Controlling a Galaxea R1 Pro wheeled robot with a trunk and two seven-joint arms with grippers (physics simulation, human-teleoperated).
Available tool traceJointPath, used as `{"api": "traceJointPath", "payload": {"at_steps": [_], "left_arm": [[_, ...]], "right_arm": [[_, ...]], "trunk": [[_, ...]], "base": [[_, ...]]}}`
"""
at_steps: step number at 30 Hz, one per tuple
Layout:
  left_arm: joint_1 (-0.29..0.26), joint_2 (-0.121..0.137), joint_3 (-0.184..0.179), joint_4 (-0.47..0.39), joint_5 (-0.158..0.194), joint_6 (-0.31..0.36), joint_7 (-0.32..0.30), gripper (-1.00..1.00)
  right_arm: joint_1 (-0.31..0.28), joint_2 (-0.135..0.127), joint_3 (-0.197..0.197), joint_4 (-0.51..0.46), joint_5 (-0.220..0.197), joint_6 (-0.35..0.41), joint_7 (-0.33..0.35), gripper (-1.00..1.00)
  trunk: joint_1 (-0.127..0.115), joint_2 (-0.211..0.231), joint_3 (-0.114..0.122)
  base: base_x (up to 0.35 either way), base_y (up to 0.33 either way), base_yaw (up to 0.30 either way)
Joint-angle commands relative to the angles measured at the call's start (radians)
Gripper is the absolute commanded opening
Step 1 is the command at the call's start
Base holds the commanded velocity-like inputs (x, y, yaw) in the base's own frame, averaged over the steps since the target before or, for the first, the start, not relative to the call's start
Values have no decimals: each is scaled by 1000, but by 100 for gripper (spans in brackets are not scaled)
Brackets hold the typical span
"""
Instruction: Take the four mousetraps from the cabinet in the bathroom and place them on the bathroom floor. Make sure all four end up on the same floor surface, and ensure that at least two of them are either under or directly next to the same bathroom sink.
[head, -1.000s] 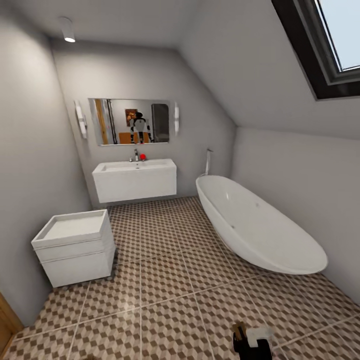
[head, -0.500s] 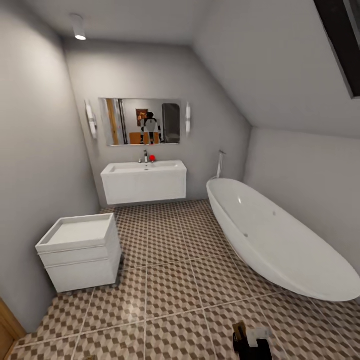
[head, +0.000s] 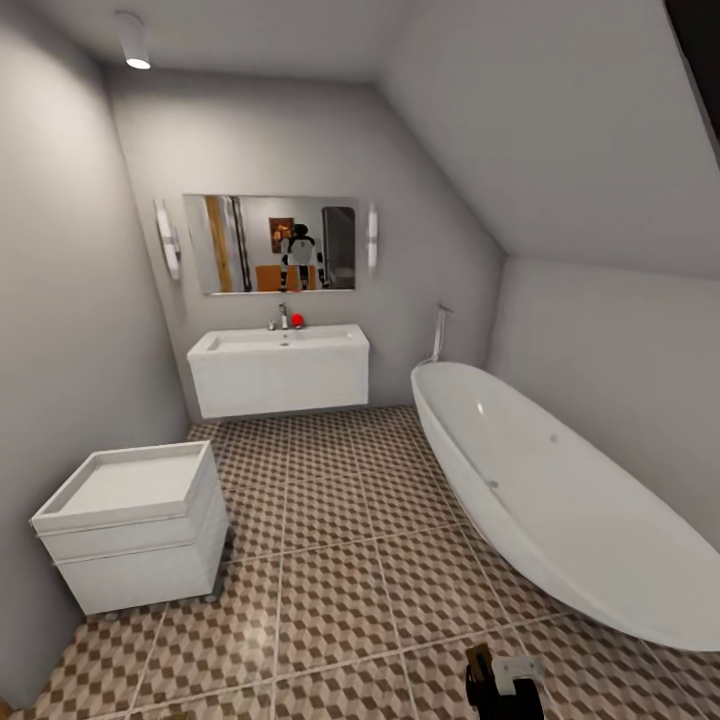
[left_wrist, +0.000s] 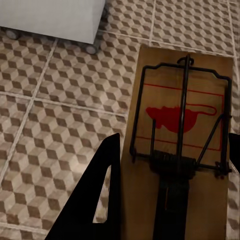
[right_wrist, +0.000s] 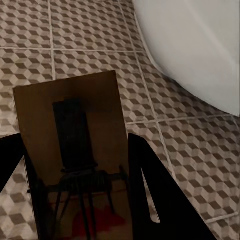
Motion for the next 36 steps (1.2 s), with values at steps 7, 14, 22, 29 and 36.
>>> {"api": "traceJointPath", "payload": {"at_steps": [7,14,22,29,36], "left_arm": [[-1,11,-8,2,9,-11,-3,-100],[-4,39,-10,-76,10,-4,-3,-100],[-5,46,-15,-106,8,-1,-4,-100],[-5,45,-14,-97,7,-7,-1,-100],[-5,50,-14,-97,9,-8,-4,-100]], "right_arm": [[32,1,4,4,5,-6,59,-100],[47,23,4,4,6,-2,69,-100],[52,25,3,4,7,-12,70,-100],[52,25,3,2,10,-8,69,-100],[54,25,2,-17,12,26,66,-100]], "trunk": [[1,-1,0],[1,-1,0],[1,-1,0],[1,-1,0],[1,-1,0]], "base": [[323,-119,0],[323,-99,0],[323,-93,0],[216,-20,0],[10,-1,0]]}}
